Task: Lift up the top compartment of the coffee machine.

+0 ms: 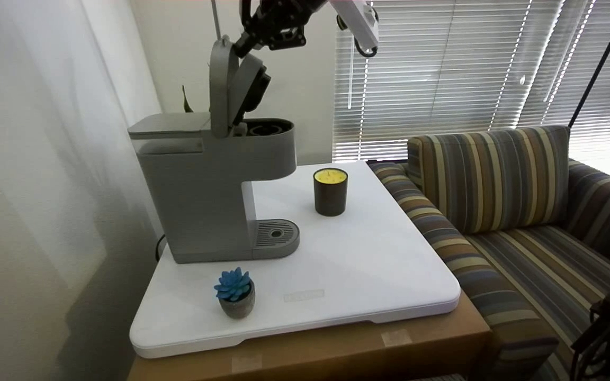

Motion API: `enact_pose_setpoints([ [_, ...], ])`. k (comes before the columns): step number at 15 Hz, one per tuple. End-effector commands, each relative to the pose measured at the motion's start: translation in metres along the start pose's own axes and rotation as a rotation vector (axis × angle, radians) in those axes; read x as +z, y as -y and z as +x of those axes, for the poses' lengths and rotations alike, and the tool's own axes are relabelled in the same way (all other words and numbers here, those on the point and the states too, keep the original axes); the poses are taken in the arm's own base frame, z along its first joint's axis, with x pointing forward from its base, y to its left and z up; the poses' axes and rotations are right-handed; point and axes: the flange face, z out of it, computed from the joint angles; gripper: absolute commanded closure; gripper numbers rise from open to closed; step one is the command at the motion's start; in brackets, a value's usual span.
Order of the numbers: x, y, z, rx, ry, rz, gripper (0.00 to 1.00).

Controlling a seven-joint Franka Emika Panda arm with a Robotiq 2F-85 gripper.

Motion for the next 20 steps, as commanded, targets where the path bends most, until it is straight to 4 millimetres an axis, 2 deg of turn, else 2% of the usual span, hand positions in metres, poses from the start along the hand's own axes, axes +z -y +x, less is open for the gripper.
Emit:
enact_pose_setpoints([
  [1, 0.009, 0.01, 0.006, -0.028, -0.007, -0.014, 1.0],
  [7, 0.013, 0.015, 0.009, -0.059, 0.008, -0.037, 1.0],
  [14, -0.006, 0.014, 0.016, -0.104, -0.014, -0.082, 1.0],
  [20, -0.019, 0.005, 0.017, -0.105, -0.038, -0.113, 1.0],
])
